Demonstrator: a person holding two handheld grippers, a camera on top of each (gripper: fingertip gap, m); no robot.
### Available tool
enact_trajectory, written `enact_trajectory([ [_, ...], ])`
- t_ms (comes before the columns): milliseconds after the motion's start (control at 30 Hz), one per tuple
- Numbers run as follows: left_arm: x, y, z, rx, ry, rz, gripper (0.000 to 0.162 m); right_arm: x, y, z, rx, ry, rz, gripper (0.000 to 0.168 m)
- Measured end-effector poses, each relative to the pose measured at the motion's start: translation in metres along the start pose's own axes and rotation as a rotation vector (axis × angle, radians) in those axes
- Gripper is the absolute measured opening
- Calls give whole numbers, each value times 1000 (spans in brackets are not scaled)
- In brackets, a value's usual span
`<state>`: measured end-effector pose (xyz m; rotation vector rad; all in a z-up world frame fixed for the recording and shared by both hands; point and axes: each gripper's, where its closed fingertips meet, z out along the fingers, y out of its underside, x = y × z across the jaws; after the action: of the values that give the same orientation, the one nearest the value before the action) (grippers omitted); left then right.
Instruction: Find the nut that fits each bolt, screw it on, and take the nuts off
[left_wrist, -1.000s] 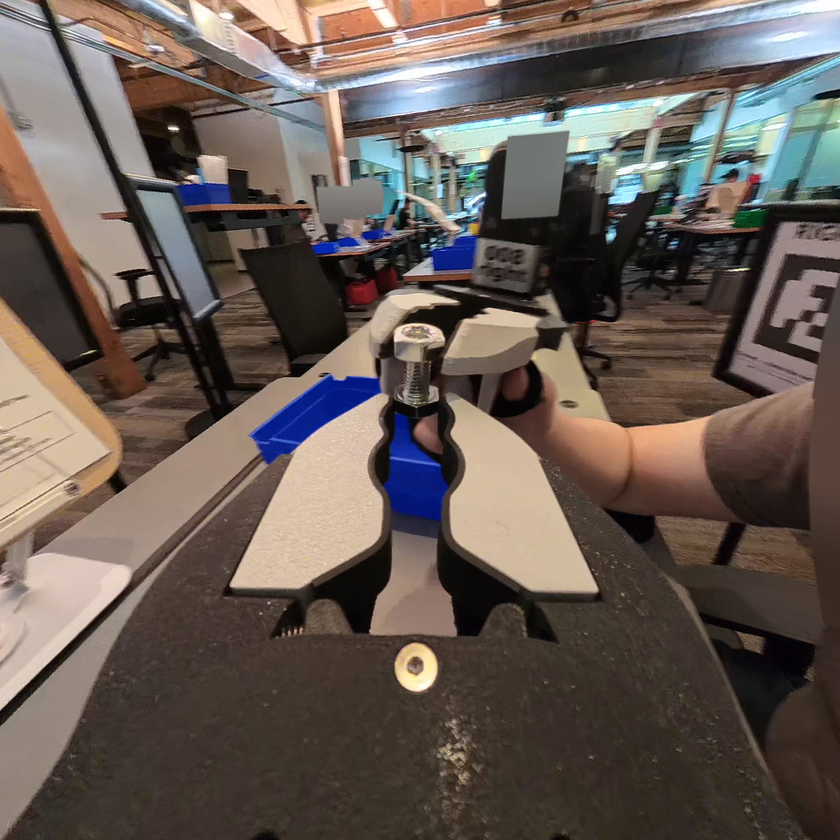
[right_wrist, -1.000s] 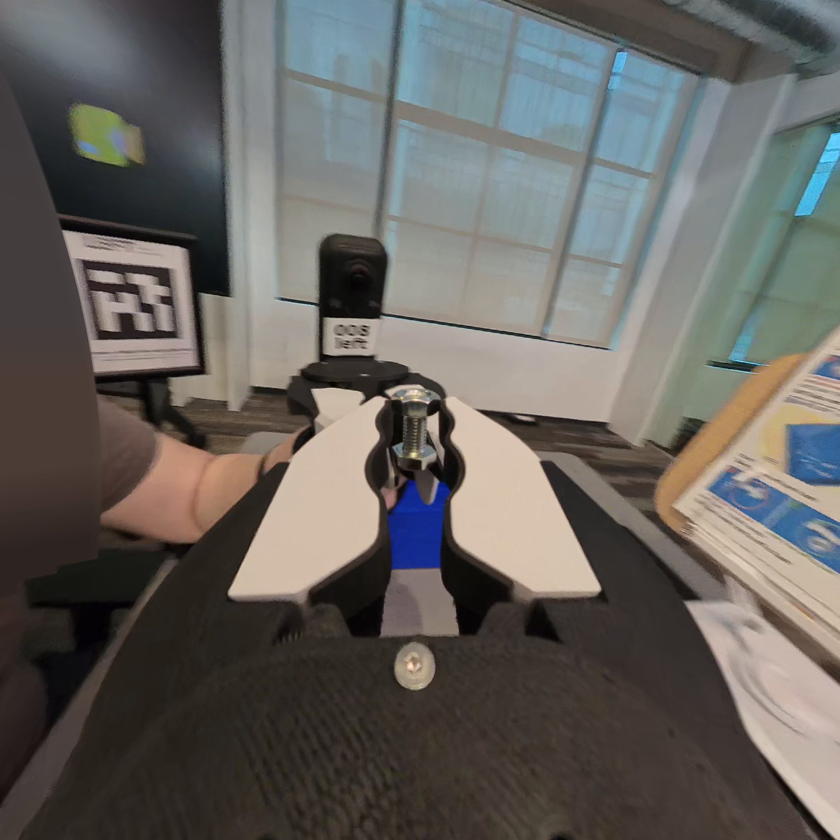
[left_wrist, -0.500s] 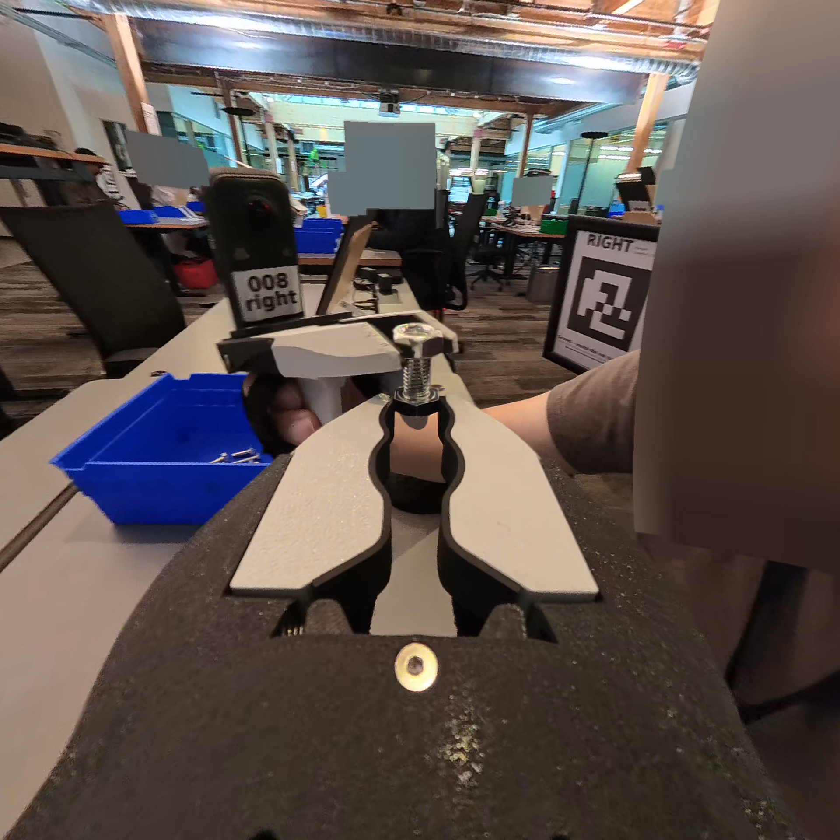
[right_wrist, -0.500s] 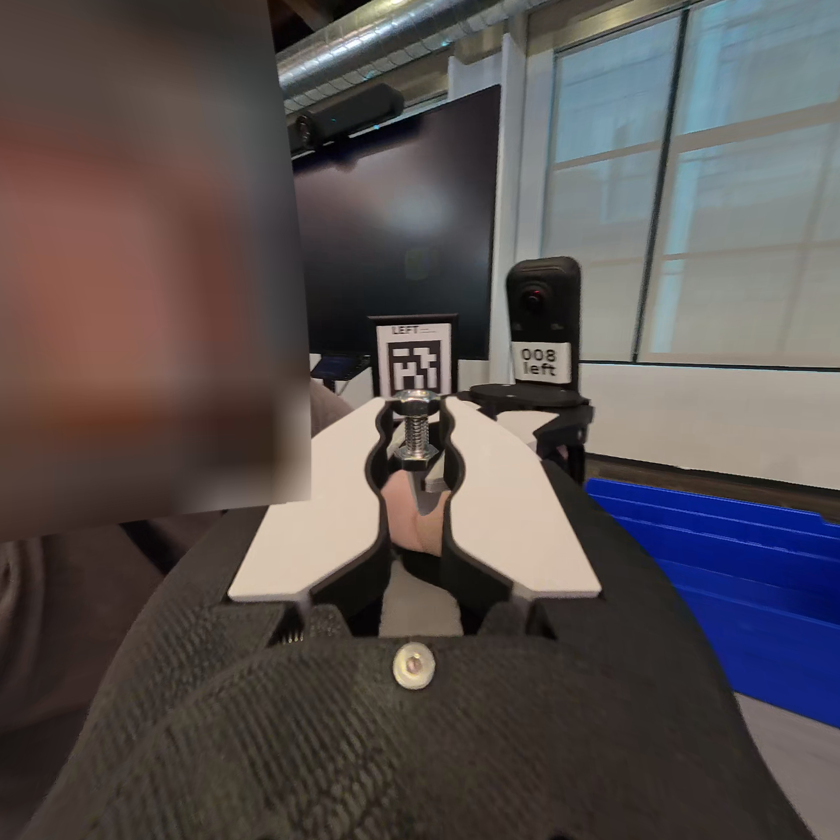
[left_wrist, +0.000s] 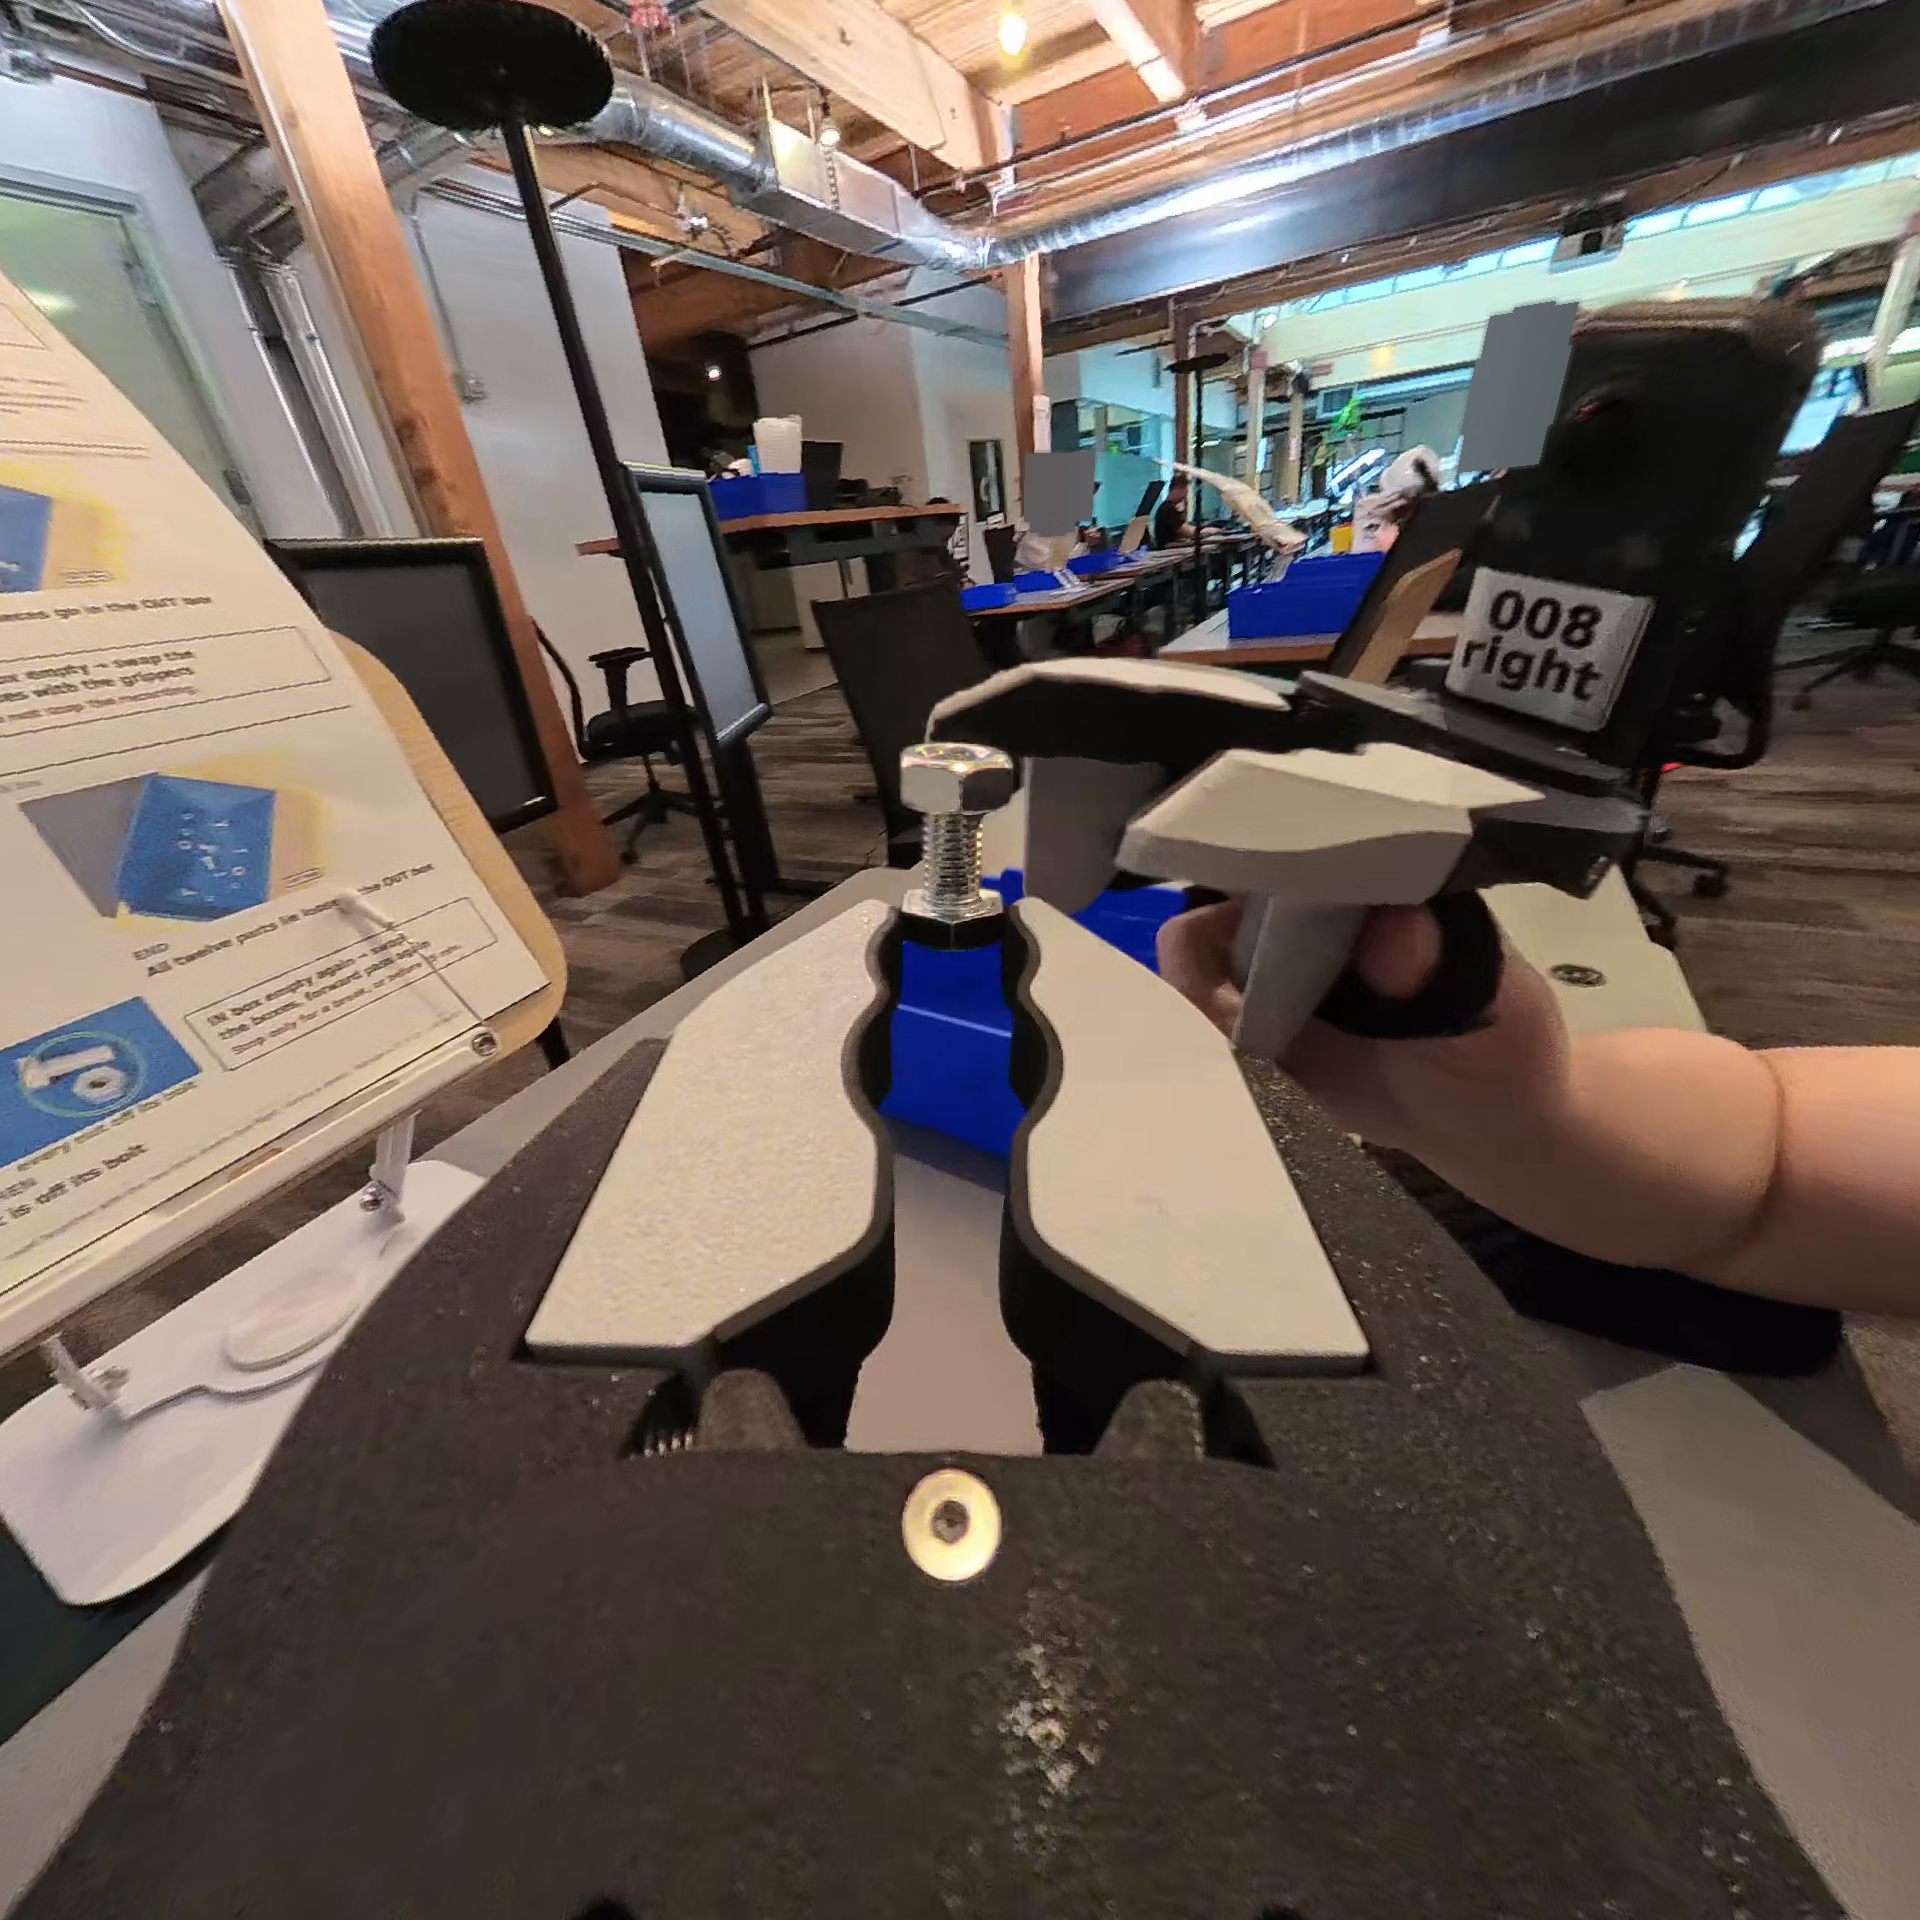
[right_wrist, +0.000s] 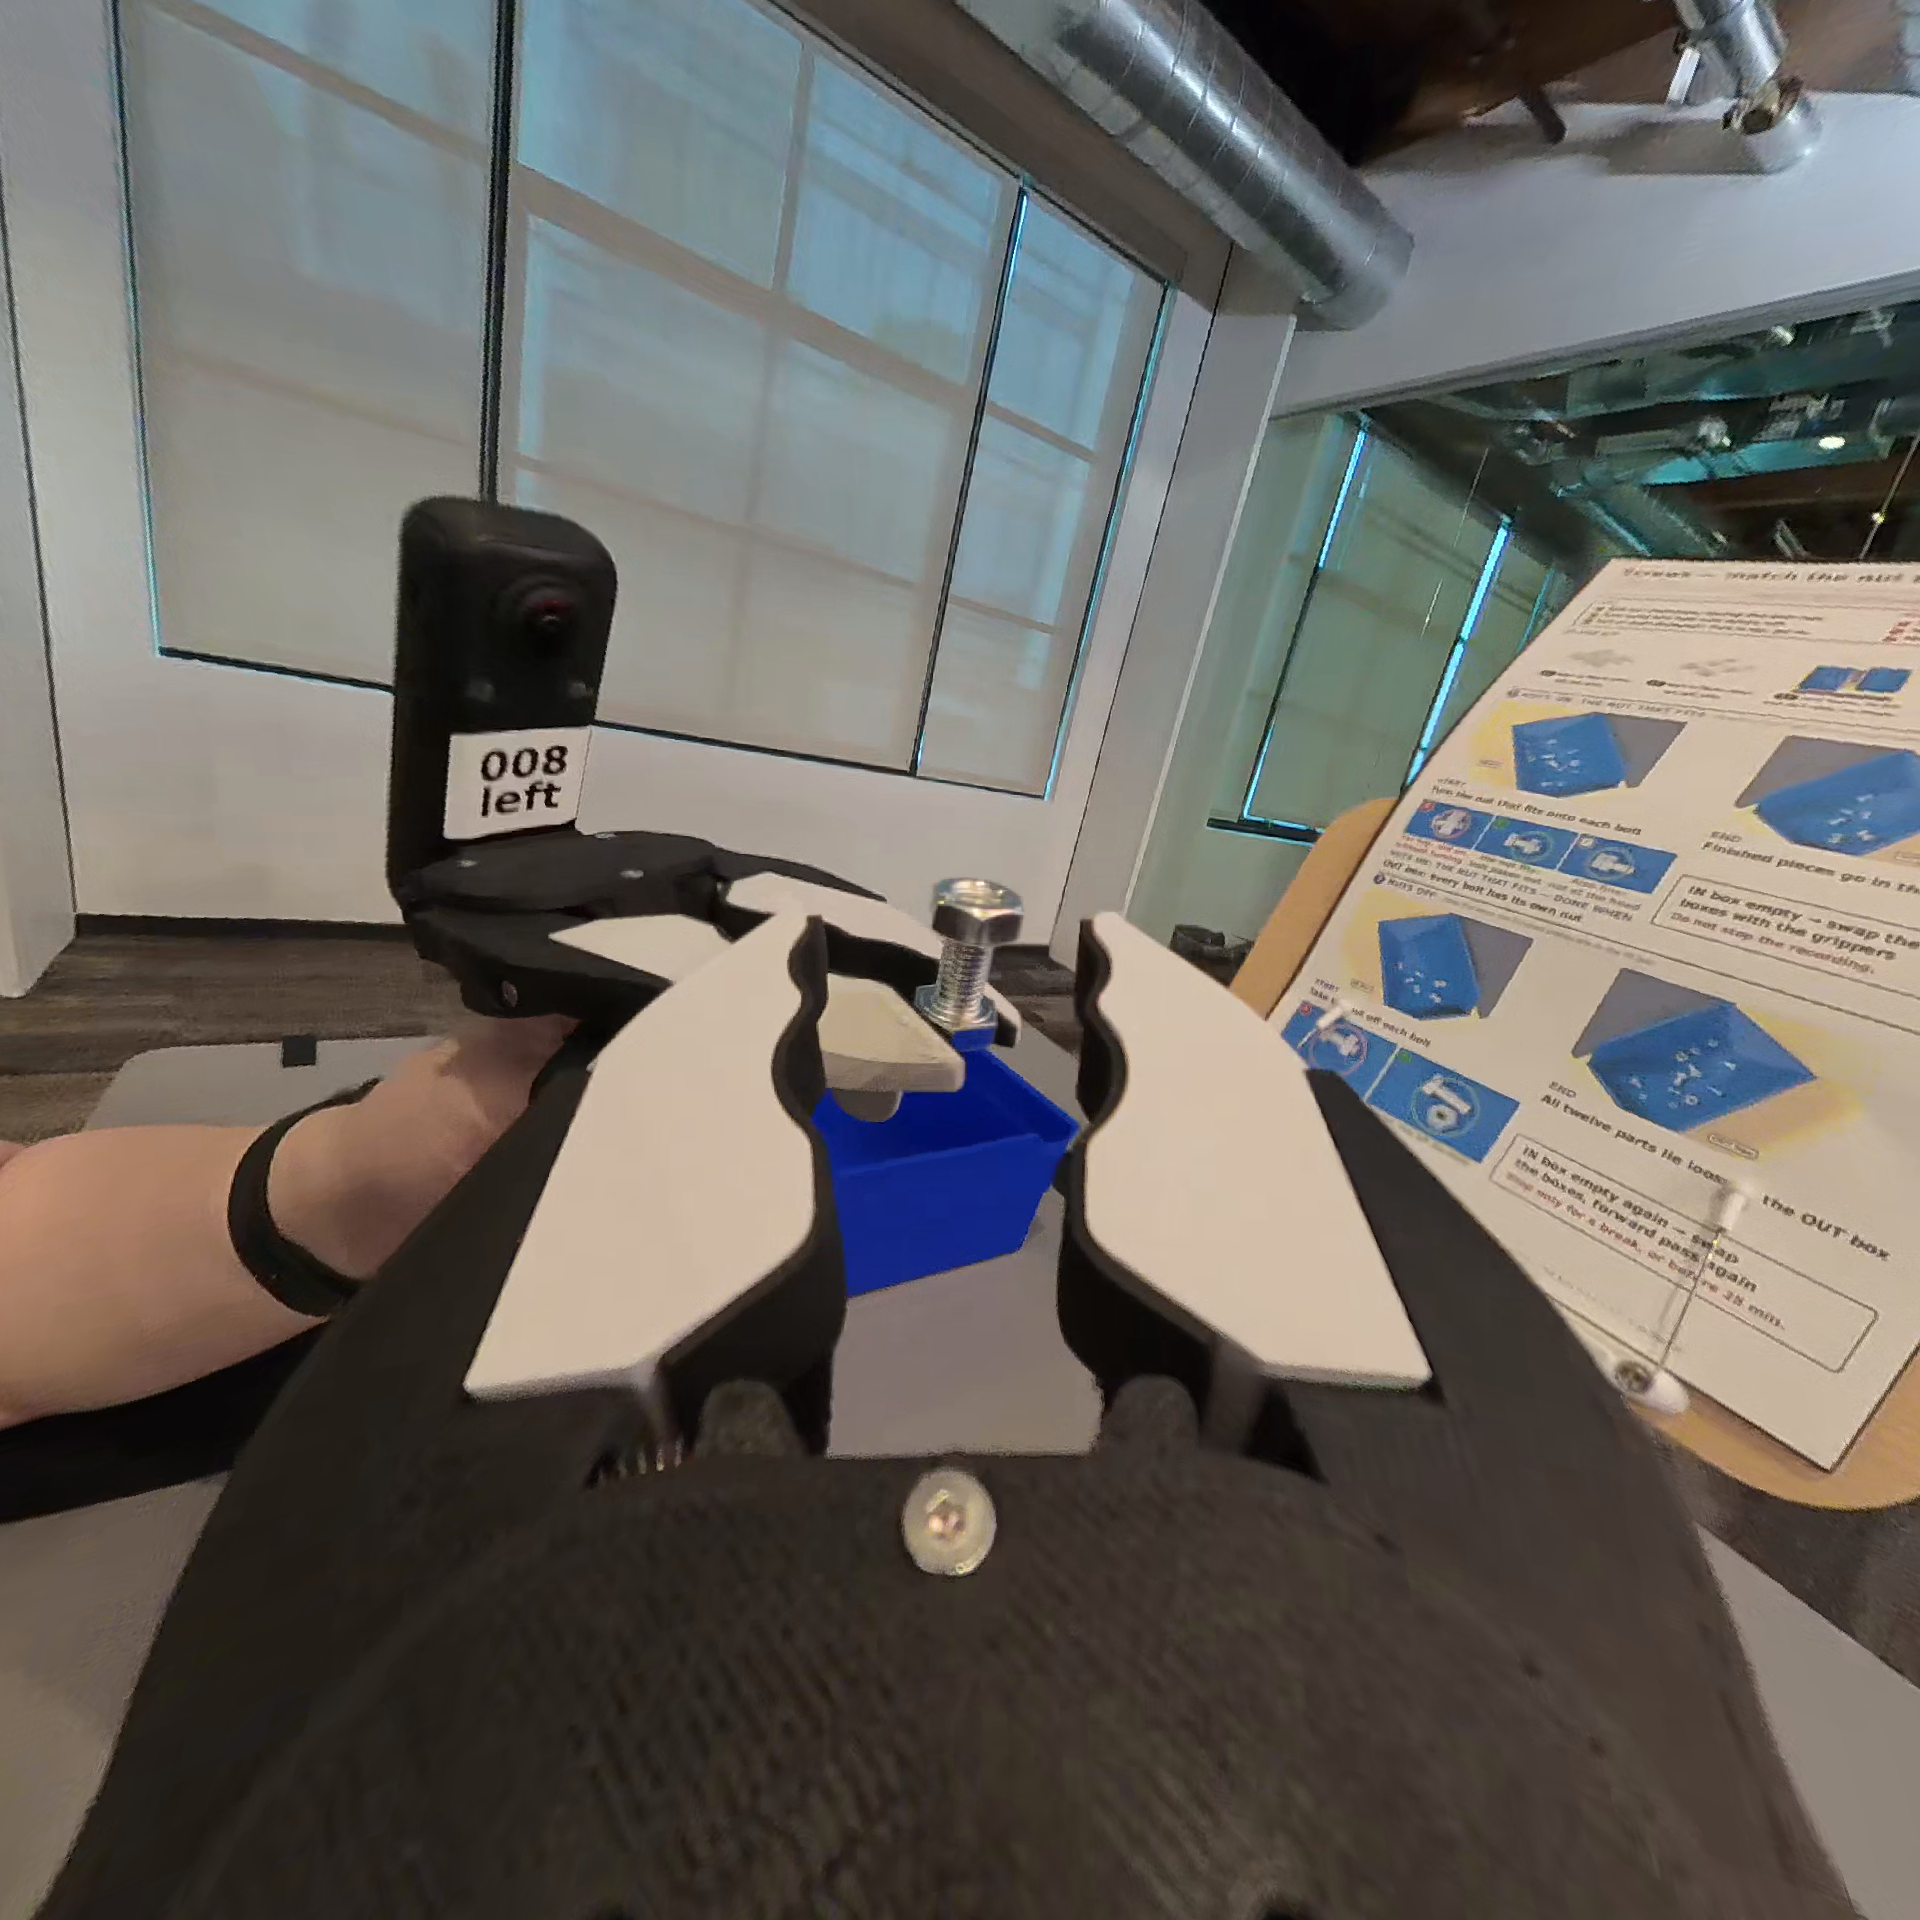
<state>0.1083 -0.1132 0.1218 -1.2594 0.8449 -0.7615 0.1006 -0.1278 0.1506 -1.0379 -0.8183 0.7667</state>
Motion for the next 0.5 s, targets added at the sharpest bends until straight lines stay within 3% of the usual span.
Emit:
enact_trajectory([
  [267,7,6,5,-36,-5,52,17,5,7,0,-22,25,25,20],
  [500,17,2,2,-34,103,34,17,-3,0,-3,-9,-128,78,19],
])
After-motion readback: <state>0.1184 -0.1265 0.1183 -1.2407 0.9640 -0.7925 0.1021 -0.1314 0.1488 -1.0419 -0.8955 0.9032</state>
